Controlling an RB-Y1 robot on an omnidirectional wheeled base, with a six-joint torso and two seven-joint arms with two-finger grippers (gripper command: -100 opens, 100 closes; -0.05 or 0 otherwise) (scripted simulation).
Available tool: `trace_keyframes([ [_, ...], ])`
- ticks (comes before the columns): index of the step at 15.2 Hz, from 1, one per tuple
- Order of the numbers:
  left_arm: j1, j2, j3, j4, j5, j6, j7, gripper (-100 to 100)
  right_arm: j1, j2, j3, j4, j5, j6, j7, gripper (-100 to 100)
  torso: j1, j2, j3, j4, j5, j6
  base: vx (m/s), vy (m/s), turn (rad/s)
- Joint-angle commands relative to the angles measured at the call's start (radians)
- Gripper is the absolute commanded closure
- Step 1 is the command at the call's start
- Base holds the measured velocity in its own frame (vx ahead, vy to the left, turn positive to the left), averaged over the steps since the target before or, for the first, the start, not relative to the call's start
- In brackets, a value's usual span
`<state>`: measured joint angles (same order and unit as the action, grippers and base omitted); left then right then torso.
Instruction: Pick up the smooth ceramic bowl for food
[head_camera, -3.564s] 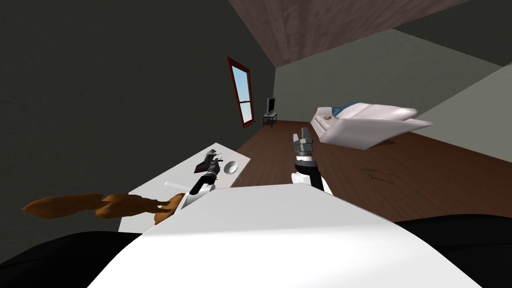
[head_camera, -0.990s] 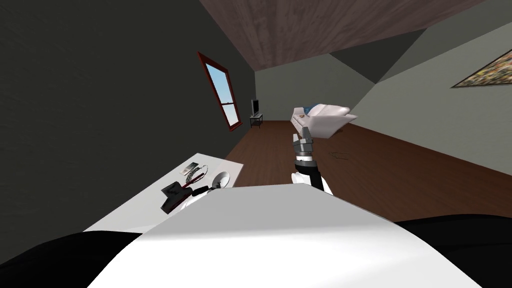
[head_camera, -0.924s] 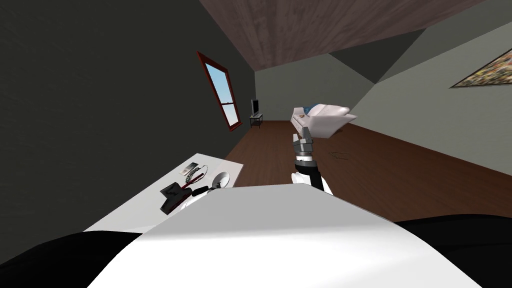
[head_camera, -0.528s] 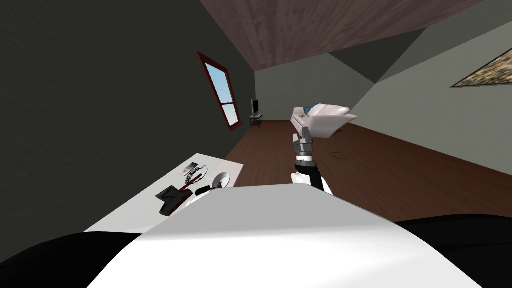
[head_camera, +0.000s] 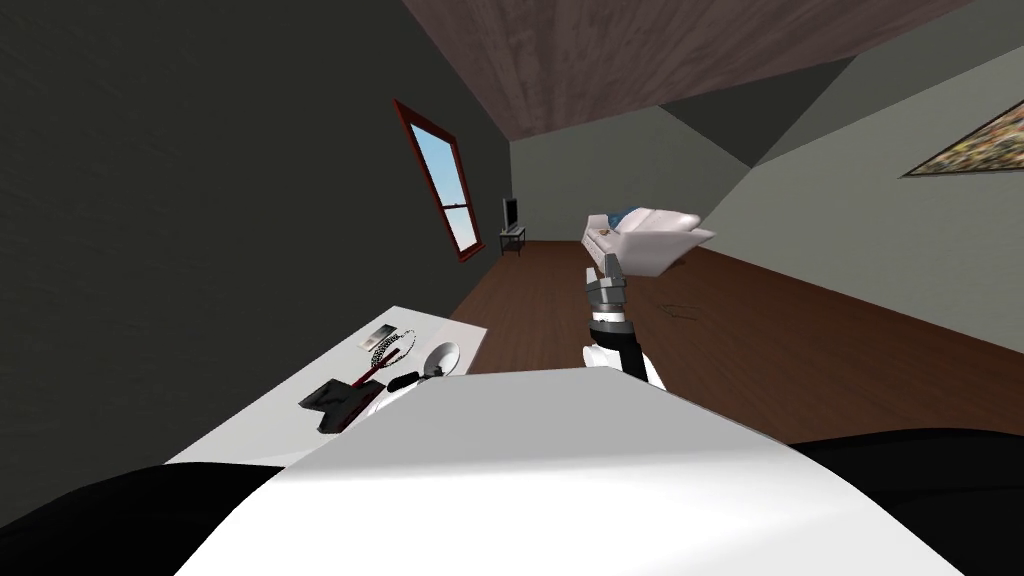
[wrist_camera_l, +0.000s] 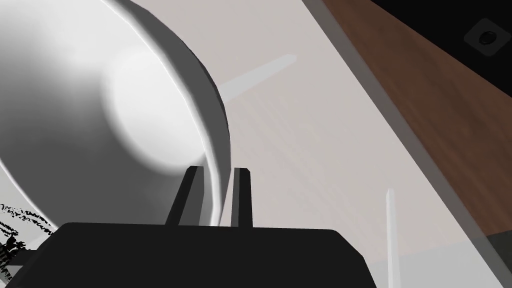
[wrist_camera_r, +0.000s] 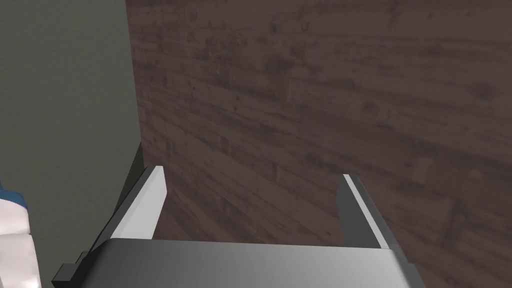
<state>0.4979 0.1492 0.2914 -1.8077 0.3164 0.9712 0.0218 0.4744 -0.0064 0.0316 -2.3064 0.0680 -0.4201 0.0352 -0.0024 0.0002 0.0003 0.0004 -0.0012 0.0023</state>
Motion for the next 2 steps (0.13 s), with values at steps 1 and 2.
trace_keyframes([
  [1, 0.011, 0.002, 0.005, -0.032, 0.006, 0.025, 0.001, 100, 0.0, 0.0, 0.0, 0.0, 0.0, 0.0, 0.0, 0, 0.0, 0.0, 0.0, 0.0, 0.0, 0.0, -0.011, -0.019, 0.003],
  [2, 0.005, 0.0, 0.001, -0.015, 0.001, 0.01, 0.0, 100, 0.0, 0.0, 0.0, 0.0, 0.0, 0.0, 0.0, 0, 0.0, 0.0, 0.0, 0.0, 0.0, 0.0, -0.007, -0.011, 0.003],
])
